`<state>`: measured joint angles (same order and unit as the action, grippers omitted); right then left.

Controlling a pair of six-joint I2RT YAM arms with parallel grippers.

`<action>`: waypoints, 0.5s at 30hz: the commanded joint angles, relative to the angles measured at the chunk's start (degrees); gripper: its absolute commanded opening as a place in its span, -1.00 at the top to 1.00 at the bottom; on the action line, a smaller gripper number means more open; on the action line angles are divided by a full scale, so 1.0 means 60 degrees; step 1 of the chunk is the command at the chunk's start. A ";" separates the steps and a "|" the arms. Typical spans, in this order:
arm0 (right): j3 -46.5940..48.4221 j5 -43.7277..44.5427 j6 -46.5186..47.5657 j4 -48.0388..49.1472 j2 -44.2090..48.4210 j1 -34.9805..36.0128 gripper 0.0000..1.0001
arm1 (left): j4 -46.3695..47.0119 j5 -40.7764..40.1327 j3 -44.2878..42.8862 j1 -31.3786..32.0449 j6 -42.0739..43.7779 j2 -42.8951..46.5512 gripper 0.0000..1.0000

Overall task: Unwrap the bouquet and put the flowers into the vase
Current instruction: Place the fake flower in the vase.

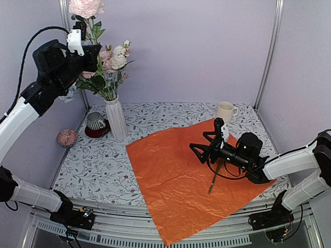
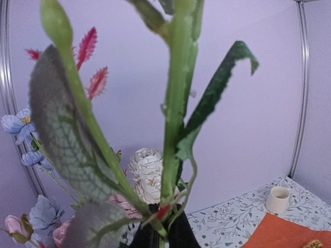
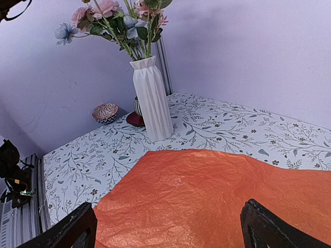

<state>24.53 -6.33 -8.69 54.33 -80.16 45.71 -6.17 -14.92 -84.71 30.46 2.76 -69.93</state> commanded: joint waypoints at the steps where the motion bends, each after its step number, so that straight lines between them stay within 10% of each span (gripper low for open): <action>1: 0.0137 -0.0055 0.0130 -0.0016 0.0001 -0.0030 -0.98 | 0.1209 -0.0107 0.0337 -0.0371 0.0754 -0.0356 1.00; 15: 0.0242 -0.0316 0.0144 -0.0072 -0.0124 -0.0028 -0.97 | 0.2749 0.0706 0.1228 -0.1238 0.0214 -0.0947 1.00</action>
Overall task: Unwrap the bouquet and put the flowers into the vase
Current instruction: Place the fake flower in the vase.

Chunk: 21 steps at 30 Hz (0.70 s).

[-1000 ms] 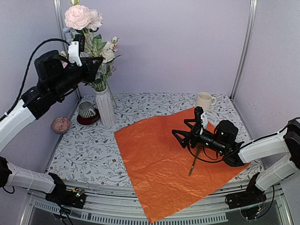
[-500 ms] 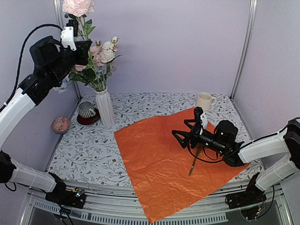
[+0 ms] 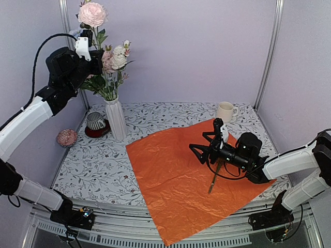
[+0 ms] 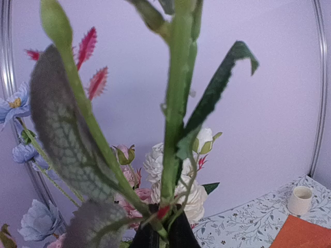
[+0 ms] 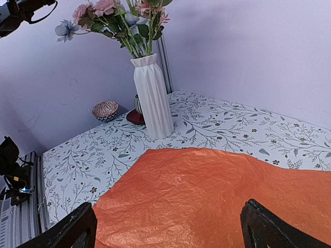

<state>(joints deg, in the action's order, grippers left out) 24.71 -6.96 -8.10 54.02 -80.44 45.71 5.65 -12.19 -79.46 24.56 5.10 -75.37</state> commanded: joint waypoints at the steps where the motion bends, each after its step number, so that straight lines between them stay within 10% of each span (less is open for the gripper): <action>1: 0.0217 -0.0225 0.0040 -0.0022 -0.0072 -0.0031 -0.98 | 0.0881 0.0309 0.0481 -0.0302 -0.0184 -0.0025 1.00; 21: 0.0267 -0.0394 0.0072 -0.0031 -0.0138 -0.0023 -0.97 | 0.1660 0.0814 0.2017 -0.0599 -0.1014 -0.0903 1.00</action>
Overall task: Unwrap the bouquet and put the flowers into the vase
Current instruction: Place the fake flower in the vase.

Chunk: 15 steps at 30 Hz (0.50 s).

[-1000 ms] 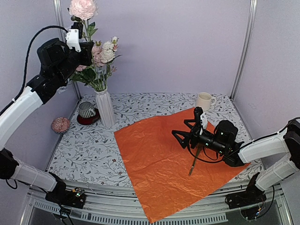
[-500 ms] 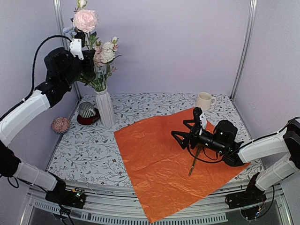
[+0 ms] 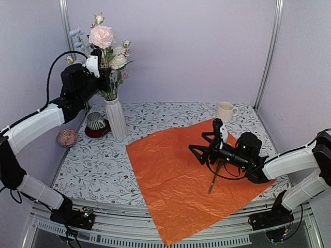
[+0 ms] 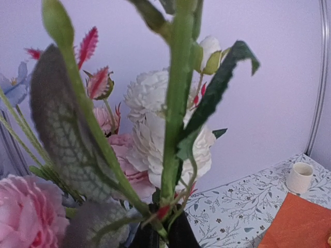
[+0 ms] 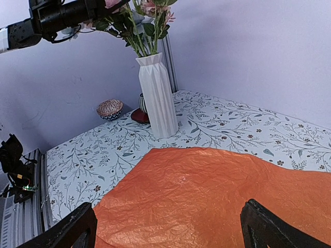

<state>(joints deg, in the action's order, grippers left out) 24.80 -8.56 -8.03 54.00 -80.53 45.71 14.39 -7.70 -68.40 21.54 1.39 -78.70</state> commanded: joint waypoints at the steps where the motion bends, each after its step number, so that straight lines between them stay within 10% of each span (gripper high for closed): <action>1: 0.0259 -0.0134 0.0064 -0.0039 -0.0127 -0.0026 -0.97 | 0.0162 0.0019 0.0210 -0.0103 -0.0495 -0.0399 1.00; 15: 0.0295 -0.0154 0.0057 -0.0082 -0.0183 -0.0021 -0.98 | -0.0396 -0.0520 0.0431 -0.0112 -0.1048 -0.1143 1.00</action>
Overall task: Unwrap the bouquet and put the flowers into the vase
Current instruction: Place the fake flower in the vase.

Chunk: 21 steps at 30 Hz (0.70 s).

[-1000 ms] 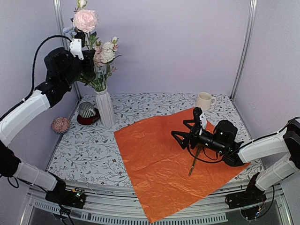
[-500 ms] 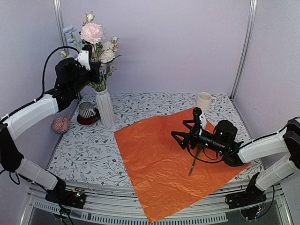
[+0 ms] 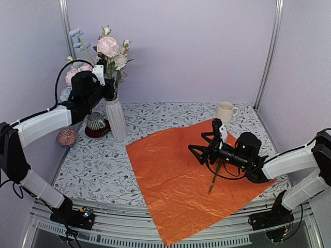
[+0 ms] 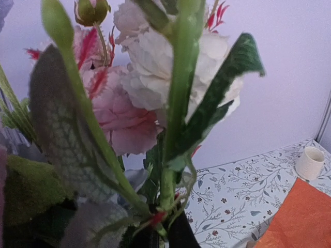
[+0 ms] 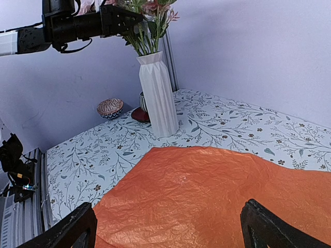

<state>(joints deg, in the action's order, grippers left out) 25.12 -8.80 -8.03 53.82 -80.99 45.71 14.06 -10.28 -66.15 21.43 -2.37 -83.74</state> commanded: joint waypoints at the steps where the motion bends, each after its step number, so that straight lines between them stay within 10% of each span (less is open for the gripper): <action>1: 0.0255 -0.0119 0.0052 -0.0054 -0.0109 -0.0022 -0.98 | -0.0415 -0.0073 0.0035 -0.0092 -0.0487 -0.0388 1.00; 21: 0.0313 -0.0178 0.0049 -0.0129 -0.0171 -0.0027 -0.98 | -0.0835 -0.0122 0.0064 -0.0100 -0.0989 -0.1424 1.00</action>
<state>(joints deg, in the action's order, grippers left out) 25.34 -9.56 -8.03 53.49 -81.14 45.71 10.28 -11.86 -66.15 21.08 -7.01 -90.78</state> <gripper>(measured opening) 0.988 0.044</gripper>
